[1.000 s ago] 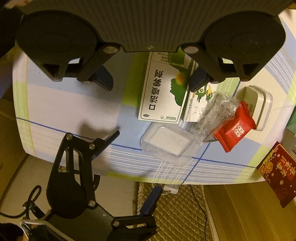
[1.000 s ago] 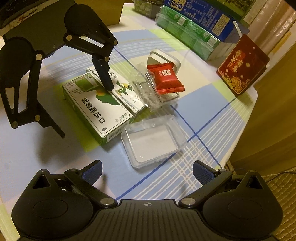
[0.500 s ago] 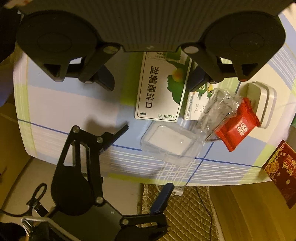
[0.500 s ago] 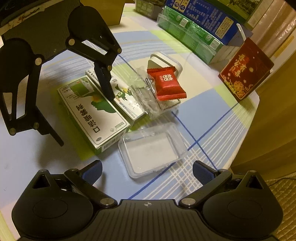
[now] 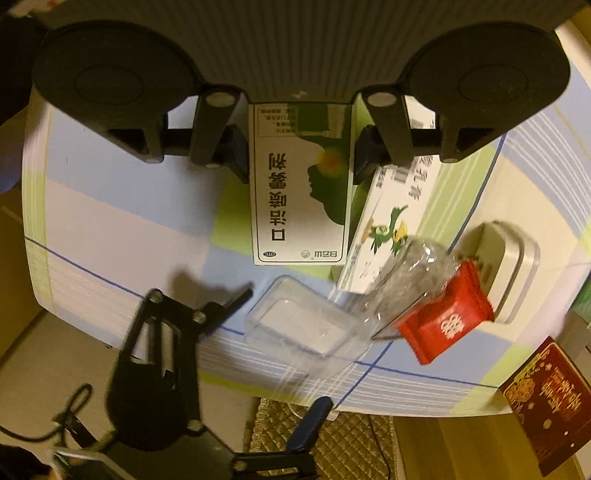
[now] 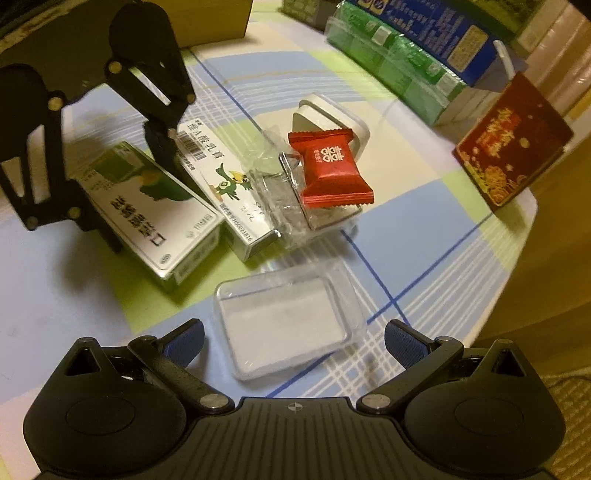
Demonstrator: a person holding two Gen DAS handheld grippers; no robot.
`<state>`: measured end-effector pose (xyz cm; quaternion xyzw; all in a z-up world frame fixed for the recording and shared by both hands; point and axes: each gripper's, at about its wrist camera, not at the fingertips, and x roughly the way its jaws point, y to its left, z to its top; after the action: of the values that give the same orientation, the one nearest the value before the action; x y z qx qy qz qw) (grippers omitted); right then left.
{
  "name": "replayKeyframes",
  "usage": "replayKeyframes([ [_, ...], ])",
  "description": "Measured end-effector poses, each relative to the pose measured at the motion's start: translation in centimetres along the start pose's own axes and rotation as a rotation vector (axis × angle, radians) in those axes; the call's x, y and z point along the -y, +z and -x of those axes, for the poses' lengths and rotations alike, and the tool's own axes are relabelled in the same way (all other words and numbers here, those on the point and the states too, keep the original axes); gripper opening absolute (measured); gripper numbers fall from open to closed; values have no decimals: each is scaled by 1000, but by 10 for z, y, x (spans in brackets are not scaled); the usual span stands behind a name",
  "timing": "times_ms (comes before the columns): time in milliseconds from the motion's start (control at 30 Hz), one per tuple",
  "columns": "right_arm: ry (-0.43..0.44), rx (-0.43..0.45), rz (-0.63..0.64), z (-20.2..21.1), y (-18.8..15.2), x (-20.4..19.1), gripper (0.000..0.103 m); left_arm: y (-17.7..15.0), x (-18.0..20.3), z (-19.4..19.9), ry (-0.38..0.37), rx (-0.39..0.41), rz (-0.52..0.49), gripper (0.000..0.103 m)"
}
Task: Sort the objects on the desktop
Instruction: 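Grasp the white-green spray box with the left tool while the right tool grasps the clear tray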
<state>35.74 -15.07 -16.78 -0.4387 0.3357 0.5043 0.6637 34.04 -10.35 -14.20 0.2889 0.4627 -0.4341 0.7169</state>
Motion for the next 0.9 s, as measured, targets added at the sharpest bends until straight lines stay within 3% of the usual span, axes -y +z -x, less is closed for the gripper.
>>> replayKeyframes([
  [233, 88, -57, -21, -20, 10, 18, 101, -5, 0, 3, 6, 0, 8, 51],
  [333, 121, -70, -66, -19, 10, 21, 91, -6, 1, 3, 7, 1, 16, 51],
  [433, 114, -86, -112, -14, 7, 14, 90, -7, 2, 3, 12, -4, 33, 51],
  [500, 107, -91, -175, -9, 4, 7, 90, -9, 3, 4, 20, -8, 58, 51],
  [733, 96, -91, -618, 28, -36, -25, 90, -27, 23, 15, 61, -31, 200, 50],
  [800, 126, -76, -649, 38, -44, -44, 90, -36, 33, 19, 71, -30, 241, 51],
  [900, 121, -64, -569, 46, -47, -71, 91, -49, 48, 26, 71, 8, 266, 51],
])
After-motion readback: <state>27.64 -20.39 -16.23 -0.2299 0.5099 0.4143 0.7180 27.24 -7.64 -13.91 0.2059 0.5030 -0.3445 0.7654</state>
